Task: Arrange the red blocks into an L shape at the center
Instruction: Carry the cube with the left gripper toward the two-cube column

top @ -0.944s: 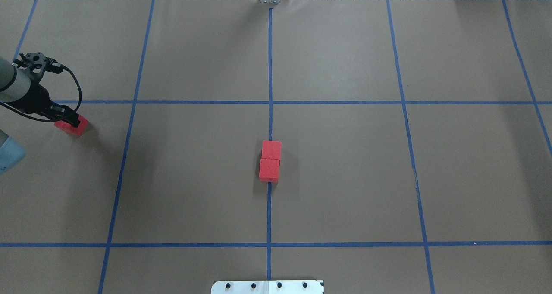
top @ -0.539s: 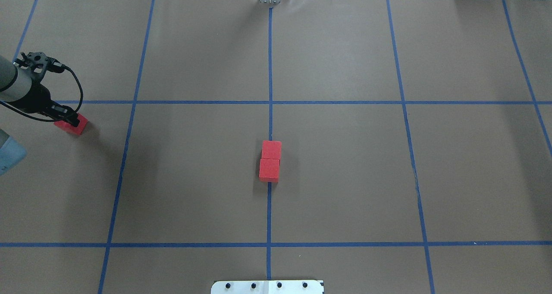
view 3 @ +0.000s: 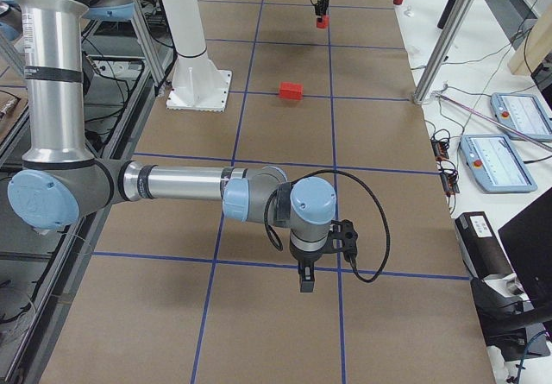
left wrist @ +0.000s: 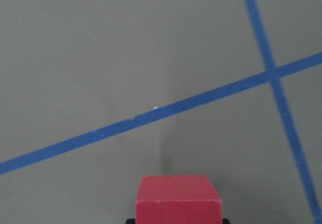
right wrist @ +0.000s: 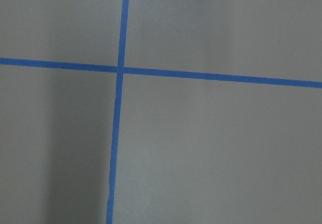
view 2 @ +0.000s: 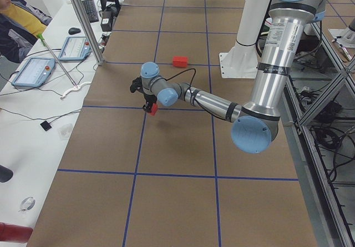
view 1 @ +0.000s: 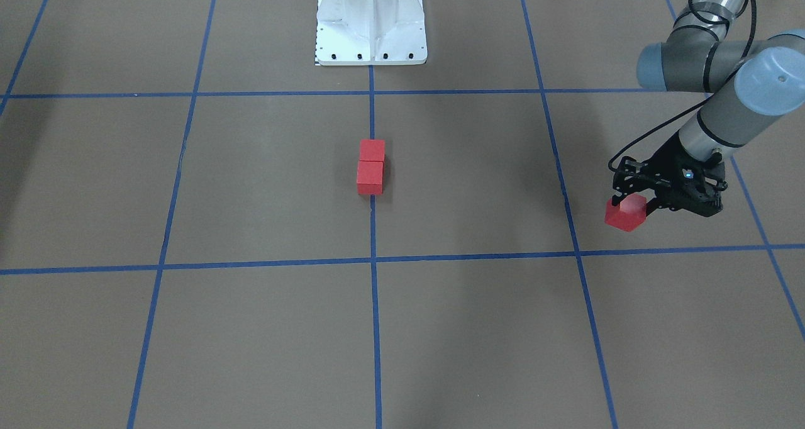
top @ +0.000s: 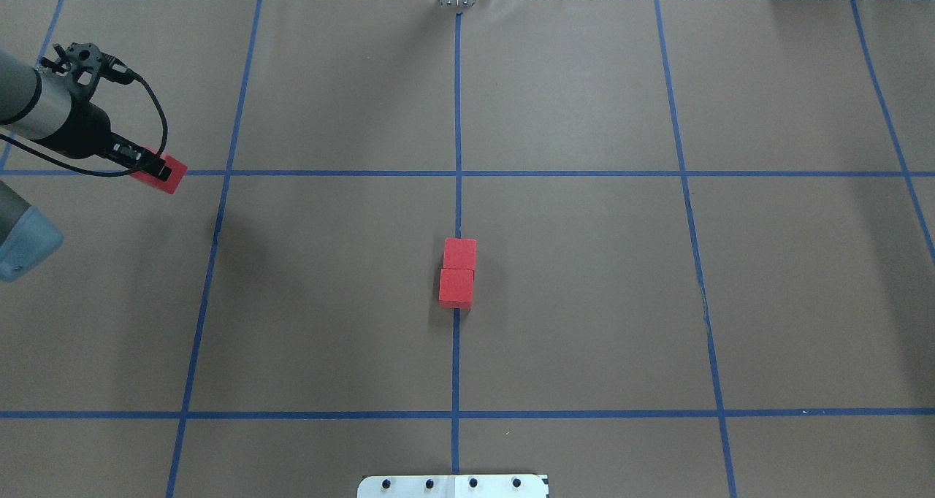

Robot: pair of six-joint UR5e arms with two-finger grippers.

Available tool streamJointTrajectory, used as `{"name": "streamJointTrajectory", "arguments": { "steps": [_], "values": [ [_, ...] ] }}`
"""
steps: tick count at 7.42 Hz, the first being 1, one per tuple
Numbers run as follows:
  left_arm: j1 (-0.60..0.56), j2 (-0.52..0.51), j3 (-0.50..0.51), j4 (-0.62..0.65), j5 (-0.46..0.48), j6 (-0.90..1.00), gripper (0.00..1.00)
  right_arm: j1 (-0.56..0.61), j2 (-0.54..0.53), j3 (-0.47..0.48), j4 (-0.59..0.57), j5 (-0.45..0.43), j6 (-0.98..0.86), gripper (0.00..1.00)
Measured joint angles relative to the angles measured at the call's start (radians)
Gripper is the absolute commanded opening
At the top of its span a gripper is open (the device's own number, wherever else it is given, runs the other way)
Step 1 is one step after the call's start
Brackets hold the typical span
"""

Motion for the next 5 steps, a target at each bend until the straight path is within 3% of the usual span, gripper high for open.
{"name": "streamJointTrajectory", "arguments": {
  "steps": [5],
  "values": [
    [0.060, -0.097, -0.044, 0.004, -0.003, 0.080, 0.00, 0.000, 0.003, 0.000, 0.000, 0.000, 0.001, 1.00]
  ]
}}
